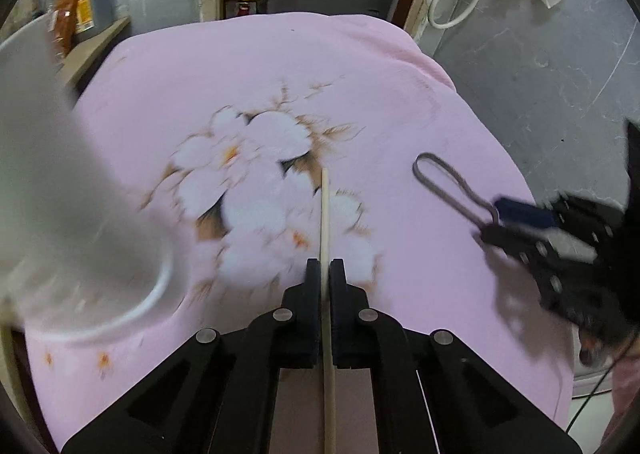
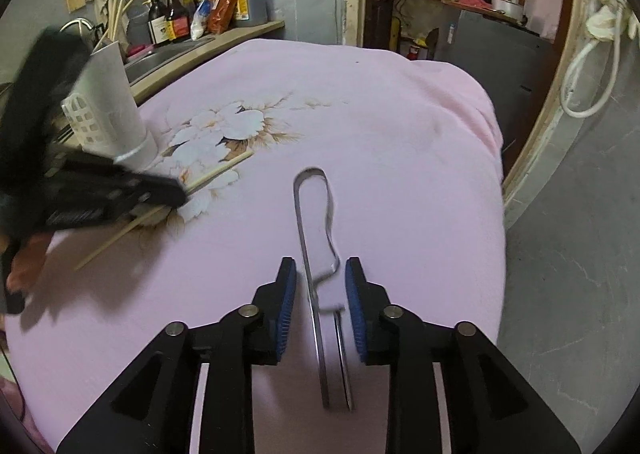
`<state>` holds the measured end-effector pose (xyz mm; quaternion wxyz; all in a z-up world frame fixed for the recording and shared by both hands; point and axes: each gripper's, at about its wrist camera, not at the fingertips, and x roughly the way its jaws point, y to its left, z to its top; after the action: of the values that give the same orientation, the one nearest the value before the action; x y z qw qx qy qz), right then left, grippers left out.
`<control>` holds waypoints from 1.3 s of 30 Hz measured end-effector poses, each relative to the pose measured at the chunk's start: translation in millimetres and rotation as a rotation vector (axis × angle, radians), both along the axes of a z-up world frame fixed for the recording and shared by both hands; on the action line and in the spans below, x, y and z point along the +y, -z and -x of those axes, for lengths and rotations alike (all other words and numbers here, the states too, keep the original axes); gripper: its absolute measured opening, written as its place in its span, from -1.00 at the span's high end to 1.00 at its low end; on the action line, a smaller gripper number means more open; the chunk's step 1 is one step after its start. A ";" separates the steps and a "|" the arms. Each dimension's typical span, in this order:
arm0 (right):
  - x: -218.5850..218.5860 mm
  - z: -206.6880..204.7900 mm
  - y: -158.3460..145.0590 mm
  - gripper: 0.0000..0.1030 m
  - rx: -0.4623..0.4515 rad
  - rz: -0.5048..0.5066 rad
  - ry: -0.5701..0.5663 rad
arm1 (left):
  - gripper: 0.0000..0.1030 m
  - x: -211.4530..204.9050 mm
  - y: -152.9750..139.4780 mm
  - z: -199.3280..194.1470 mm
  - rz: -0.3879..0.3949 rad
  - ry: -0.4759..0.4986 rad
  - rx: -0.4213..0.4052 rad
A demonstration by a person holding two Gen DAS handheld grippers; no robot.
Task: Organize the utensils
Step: 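Grasp the wooden chopstick with the left gripper while the right gripper grasps the peeler, then lift the chopstick and peeler and carry both over the white holder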
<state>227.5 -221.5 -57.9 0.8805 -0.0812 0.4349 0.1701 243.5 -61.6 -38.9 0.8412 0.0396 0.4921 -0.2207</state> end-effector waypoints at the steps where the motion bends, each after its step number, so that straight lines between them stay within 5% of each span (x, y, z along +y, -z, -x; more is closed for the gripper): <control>1: 2.5 -3.0 0.6 0.46 0.001 0.007 -0.004 | 0.95 1.3 -0.8 2.3 -0.003 -0.001 -0.004; 7: 28.0 -26.2 10.3 0.44 0.017 0.155 -0.039 | 0.94 4.4 -2.7 19.1 -0.050 0.033 -0.021; 15: 28.1 -28.1 8.3 0.61 0.014 0.163 0.040 | 0.95 -6.4 0.2 17.7 -0.084 0.049 0.010; 20: 16.7 -7.8 -2.5 0.61 -0.066 0.018 0.062 | 0.95 -0.7 -0.3 17.4 0.001 0.000 -0.017; 25: 17.6 23.7 -19.9 0.61 -0.232 -0.083 0.074 | 0.95 13.6 -8.3 31.5 0.177 0.009 -0.026; 30: 19.3 52.6 -39.5 0.61 -0.437 -0.103 0.101 | 0.95 18.2 -29.0 54.3 0.242 -0.016 -0.212; 34: 29.0 70.6 -56.4 0.61 -0.616 -0.107 0.131 | 0.95 26.0 -52.6 75.3 0.284 -0.084 -0.437; 39: 41.3 81.1 -77.7 0.62 -0.754 -0.139 0.156 | 0.95 31.5 -77.8 93.8 0.311 -0.150 -0.662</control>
<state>146.4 -180.1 19.8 0.9922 -0.0449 0.0730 0.0902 149.7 -30.1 38.9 0.9646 -0.0558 0.1554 -0.2058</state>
